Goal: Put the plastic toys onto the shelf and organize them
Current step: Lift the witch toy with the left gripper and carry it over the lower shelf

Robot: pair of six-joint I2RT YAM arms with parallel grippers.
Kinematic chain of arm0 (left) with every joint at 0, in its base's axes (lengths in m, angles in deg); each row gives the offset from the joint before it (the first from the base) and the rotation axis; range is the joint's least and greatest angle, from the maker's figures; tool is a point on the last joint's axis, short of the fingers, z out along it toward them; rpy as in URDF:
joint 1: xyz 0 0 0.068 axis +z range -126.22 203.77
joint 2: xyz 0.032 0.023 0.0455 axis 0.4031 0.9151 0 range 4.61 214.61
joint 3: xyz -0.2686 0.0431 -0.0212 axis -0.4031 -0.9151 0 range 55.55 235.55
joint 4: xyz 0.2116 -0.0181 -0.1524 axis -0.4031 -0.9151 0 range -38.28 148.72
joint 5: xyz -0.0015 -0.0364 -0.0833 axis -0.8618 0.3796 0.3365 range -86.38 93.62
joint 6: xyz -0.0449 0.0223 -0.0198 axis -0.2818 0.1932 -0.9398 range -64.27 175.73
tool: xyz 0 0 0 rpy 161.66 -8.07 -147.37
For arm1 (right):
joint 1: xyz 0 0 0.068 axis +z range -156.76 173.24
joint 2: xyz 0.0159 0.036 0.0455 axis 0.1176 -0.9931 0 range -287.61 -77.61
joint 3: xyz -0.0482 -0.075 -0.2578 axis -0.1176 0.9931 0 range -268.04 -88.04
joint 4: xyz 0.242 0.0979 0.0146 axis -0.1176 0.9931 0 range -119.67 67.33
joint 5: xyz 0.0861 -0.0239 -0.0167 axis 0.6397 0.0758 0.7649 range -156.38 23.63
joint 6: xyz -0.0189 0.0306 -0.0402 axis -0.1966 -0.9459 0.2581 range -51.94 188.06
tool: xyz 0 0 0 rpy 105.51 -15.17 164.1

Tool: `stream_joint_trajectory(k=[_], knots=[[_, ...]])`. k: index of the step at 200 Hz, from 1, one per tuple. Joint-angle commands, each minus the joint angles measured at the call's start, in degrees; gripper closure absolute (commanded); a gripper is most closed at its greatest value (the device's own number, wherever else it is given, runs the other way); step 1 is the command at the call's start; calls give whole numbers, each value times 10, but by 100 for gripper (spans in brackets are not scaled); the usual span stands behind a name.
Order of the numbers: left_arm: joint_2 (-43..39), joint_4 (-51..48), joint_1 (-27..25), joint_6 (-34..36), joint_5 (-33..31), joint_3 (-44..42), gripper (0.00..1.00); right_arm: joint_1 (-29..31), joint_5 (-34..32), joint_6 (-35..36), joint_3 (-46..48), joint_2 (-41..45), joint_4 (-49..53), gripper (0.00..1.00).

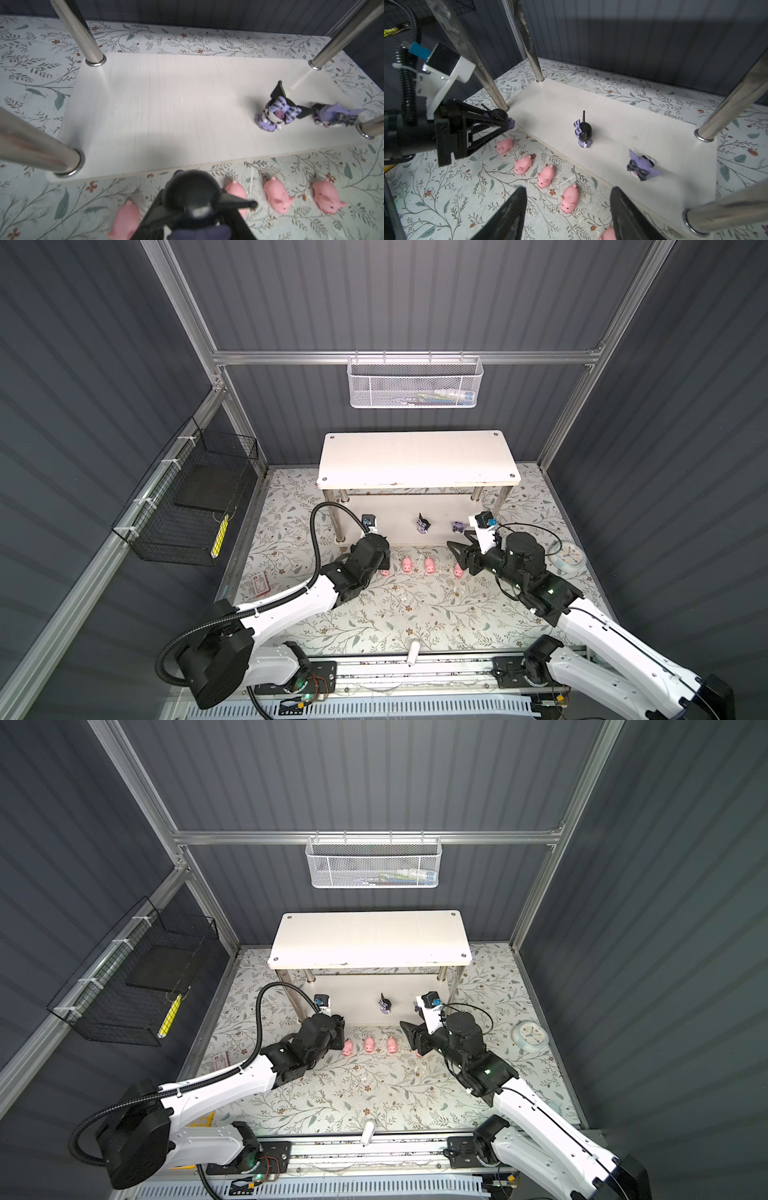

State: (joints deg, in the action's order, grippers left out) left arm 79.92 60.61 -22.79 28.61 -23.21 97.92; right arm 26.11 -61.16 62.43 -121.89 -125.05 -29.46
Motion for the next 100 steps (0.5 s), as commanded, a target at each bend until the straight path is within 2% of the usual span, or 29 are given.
stream_joint_trajectory(k=[1, 100], knots=[[25, 44, 18, 33, 30, 30, 66, -2, 9, -9, 8, 19, -1, 34], [117, 105, 78, 47, 79, 81, 66, 0, 23, -19, 11, 58, 16, 24]])
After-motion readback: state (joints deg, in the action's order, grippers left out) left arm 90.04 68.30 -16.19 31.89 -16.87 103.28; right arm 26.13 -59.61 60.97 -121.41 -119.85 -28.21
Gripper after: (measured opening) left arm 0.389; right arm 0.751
